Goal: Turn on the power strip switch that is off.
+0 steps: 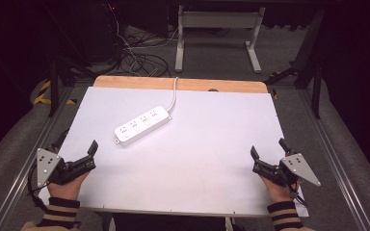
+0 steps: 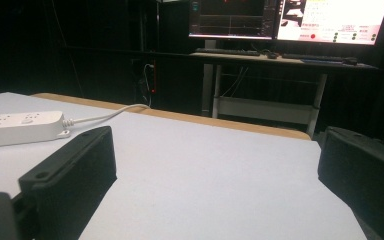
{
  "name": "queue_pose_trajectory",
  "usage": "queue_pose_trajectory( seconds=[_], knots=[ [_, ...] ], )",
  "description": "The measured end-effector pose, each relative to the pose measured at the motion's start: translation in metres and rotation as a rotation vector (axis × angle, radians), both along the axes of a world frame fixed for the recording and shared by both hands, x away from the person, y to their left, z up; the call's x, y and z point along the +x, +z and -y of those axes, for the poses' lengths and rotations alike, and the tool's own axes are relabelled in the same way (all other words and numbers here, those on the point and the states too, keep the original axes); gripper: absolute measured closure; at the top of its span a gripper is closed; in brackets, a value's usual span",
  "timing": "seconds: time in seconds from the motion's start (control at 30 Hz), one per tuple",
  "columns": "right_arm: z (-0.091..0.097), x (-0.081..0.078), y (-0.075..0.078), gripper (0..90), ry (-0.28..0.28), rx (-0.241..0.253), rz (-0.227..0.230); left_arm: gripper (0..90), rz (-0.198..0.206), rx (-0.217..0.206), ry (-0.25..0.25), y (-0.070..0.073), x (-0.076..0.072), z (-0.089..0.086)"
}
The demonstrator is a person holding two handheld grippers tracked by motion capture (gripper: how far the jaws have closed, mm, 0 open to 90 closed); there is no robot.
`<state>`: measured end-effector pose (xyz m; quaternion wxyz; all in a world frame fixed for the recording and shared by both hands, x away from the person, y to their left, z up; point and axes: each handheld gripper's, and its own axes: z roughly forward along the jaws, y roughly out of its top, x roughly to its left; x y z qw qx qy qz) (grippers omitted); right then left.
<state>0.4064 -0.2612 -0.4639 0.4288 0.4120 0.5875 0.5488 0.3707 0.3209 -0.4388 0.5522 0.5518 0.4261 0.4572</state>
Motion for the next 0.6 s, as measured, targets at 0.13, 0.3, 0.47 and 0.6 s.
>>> queue_pose_trajectory(
  seconds=[0.13, 0.3, 0.47, 0.6],
  knots=[
    [0.0005, 0.0000, 0.0004, 2.5, 0.003, 0.001, 0.006, 0.0, -0.006, 0.001, -0.003, 0.0002, 0.0002, 0.0008],
    [0.0003, -0.0001, 0.0004, 2.5, 0.004, -0.001, 0.004, 0.0, -0.009, 0.003, 0.018, 0.0020, -0.0010, 0.0007],
    [-0.0002, -0.0002, 0.0005, 2.6, 0.004, -0.003, 0.004, 0.2, -0.009, -0.017, 0.030, 0.0042, -0.0021, -0.0017],
    [-0.0006, -0.0002, 0.0006, 2.6, 0.006, -0.006, 0.004, 9.4, -0.011, -0.013, 0.008, 0.0049, -0.0039, -0.0026]
  ],
)
